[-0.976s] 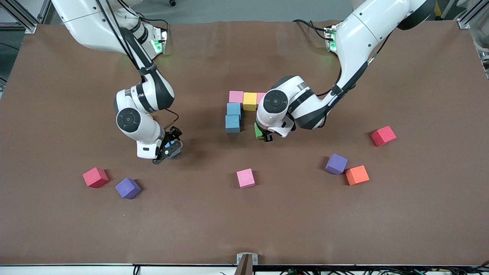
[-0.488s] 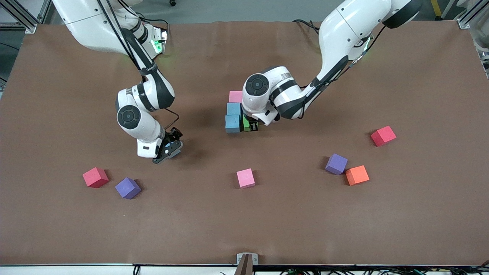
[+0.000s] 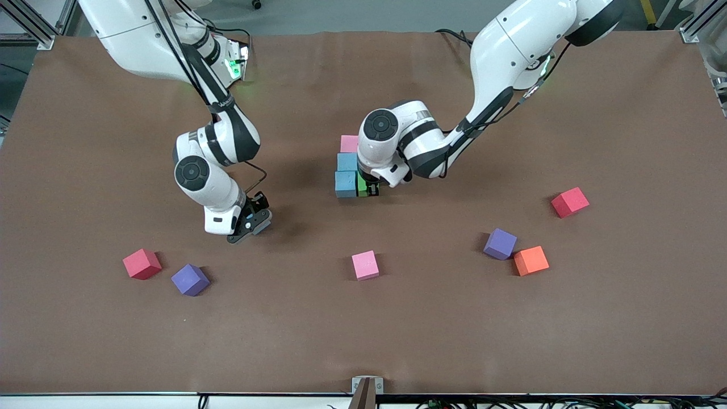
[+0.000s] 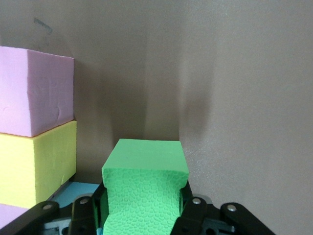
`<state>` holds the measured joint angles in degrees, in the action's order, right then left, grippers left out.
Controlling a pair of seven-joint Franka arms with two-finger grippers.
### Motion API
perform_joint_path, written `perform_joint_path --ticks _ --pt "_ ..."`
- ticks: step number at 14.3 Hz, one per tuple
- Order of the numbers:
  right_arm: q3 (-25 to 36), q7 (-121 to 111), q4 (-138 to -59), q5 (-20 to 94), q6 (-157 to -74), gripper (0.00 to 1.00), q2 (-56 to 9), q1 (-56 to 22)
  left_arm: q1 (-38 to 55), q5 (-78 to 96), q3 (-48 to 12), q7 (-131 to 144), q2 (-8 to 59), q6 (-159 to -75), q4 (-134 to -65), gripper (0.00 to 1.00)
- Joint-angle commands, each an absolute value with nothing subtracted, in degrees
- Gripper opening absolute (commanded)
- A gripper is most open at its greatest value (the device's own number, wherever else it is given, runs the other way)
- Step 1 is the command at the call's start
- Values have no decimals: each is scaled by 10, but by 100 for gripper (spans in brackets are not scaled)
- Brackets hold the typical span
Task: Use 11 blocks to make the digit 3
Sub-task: 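Lower the green cube beside the blue cubes while the right gripper draws back, then carry the light blue cube to the blue column while the left gripper releases green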
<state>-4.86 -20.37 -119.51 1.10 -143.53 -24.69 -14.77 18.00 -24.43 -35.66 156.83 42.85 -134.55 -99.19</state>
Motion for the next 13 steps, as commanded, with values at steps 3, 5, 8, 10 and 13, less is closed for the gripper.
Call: perform_joint_path --ticks 3,5,8,10,13 --pt "-52 -209 -1191 18 -1439 17 -248 -146 189 -272 -353 1627 432 -1354 -993 5" --pt "-52 -204 -1165 18 -1409 16 -248 -154 190 -284 -350 1628 433 -1354 -993 6" --pt "-53 -121 -1106 22 -1337 16 -249 -175 195 -291 -344 1634 434 -1354 -994 6" --pt "-53 -54 -1072 57 -1331 16 -264 -201 195 -292 -344 1634 434 -1350 -994 6" --pt "-52 56 -1020 82 -1318 16 -298 -244 196 -292 -344 1635 434 -1350 -993 11"
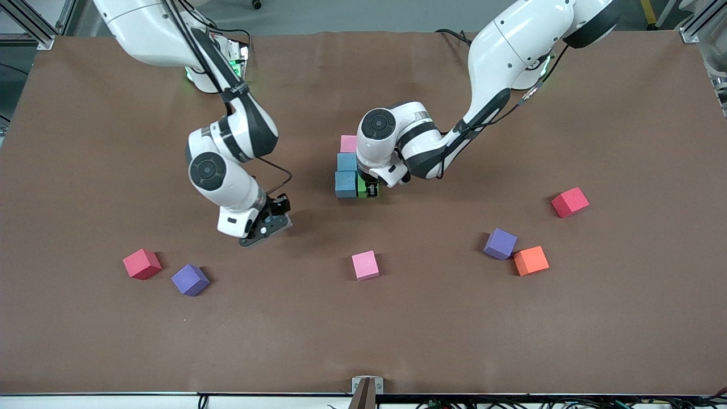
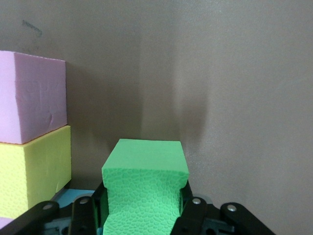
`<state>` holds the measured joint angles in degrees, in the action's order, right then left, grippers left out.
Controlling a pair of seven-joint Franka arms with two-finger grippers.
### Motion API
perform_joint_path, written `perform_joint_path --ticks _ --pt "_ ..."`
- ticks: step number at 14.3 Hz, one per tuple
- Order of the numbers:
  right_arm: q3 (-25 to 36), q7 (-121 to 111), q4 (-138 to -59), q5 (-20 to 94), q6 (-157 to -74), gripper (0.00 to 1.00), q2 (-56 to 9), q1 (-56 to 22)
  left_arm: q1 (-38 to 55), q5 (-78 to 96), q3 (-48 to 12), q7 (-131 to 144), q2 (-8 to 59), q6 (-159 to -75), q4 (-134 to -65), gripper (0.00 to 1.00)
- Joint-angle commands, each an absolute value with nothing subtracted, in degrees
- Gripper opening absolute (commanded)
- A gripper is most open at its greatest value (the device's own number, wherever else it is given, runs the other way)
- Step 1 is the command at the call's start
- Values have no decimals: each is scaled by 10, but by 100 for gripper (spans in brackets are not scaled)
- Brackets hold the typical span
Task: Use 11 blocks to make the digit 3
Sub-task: 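Carry the light blue cube to the blue column while the left gripper releases green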
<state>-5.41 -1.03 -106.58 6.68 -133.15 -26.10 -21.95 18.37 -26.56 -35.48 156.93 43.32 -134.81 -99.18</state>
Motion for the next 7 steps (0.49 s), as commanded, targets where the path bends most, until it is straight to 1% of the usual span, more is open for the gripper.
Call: perform_joint_path --ticks 1,2,3,4,7 --pt "-52 97 -1005 82 -1317 16 -309 -257 196 -292 -344 1635 435 -1350 -993 19" --pt "-52 135 -992 82 -1318 16 -320 -267 196 -292 -344 1634 435 -1349 -994 43" --pt "-52 170 -978 82 -1320 16 -332 -278 198 -292 -344 1634 435 -1348 -994 70" --pt "-52 199 -970 82 -1324 16 -341 -286 199 -292 -344 1634 434 -1347 -994 100" --pt "-52 277 -962 82 -1337 16 -362 -308 198 -291 -344 1636 430 -1340 -993 100"
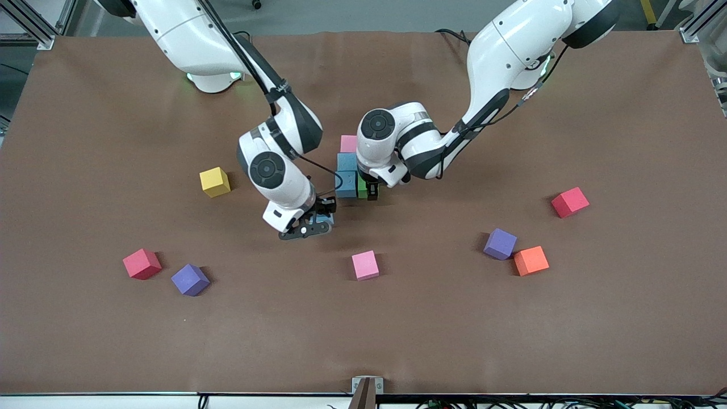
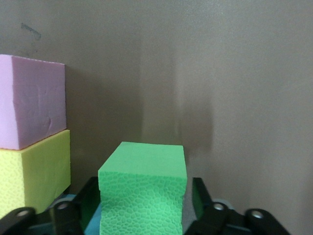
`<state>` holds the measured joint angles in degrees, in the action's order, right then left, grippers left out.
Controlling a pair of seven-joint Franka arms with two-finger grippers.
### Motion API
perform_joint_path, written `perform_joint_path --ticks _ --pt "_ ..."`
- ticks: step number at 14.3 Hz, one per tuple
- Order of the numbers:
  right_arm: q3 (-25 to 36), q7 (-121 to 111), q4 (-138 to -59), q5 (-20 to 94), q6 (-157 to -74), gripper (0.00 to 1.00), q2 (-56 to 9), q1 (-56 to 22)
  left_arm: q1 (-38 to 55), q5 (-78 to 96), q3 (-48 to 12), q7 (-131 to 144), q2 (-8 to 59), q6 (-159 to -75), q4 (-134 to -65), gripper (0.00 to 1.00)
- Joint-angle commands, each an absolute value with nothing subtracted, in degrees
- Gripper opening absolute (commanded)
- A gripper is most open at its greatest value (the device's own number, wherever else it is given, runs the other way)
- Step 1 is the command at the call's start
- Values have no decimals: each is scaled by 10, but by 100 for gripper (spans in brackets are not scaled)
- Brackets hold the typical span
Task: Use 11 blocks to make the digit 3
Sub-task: 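Carry the light blue cube to the blue column while the left gripper releases green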
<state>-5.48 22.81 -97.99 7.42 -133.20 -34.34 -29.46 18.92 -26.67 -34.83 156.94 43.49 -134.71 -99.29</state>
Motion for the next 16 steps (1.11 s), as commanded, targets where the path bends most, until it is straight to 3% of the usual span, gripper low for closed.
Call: perform_joint_path --ticks 1,8,16 --pt "-52 304 -961 82 -1342 16 -366 -315 193 -292 -345 1643 428 -1331 -993 100" --pt "-49 377 -953 79 -1353 17 -383 -351 181 -284 -357 1639 354 -1261 -993 100" --pt "-47 382 -954 71 -1349 21 -388 -362 89 -282 -365 1474 342 -1197 -947 100"
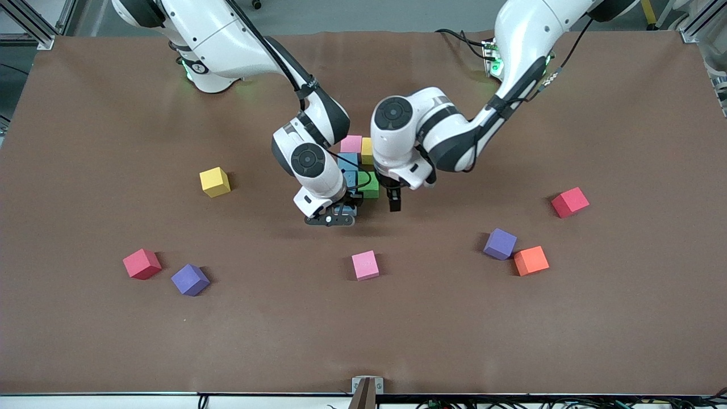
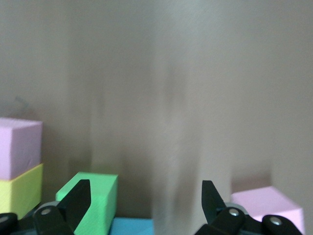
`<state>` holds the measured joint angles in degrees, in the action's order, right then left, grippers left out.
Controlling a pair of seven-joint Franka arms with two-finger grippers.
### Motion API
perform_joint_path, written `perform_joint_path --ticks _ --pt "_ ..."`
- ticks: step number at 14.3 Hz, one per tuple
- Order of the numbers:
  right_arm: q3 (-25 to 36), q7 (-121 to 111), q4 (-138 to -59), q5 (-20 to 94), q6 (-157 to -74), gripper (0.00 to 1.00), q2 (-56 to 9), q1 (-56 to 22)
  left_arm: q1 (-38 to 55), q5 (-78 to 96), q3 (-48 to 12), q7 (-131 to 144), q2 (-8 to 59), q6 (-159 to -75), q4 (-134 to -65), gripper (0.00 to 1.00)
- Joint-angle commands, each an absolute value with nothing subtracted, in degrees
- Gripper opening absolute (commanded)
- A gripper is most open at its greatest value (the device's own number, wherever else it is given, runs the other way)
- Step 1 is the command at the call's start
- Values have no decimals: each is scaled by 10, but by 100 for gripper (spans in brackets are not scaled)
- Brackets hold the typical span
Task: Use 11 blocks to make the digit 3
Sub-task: 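Carry the light blue cube to the blue column while the left gripper releases green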
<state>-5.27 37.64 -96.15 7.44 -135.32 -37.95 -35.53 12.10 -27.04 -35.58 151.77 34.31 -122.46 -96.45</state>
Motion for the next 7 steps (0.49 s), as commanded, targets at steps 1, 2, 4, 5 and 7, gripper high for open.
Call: perform_joint_path --ticks 1,2,4,5,7 --pt "-47 381 -954 67 -1349 22 -388 -362 71 -280 -365 1437 341 -1194 -945 100" --pt "-47 381 -953 56 -1348 22 -388 -361 48 -276 -365 1394 340 -1194 -945 100" --pt "-47 381 -953 46 -1348 24 -388 -362 11 -275 -366 1317 338 -1193 -945 100" --pt "-47 381 -953 46 -1349 26 -388 -362 -2 -275 -365 1281 338 -1193 -945 100" --pt "-47 388 -953 47 -1348 60 -388 -362 -35 -276 -365 1183 340 -1194 -945 100"
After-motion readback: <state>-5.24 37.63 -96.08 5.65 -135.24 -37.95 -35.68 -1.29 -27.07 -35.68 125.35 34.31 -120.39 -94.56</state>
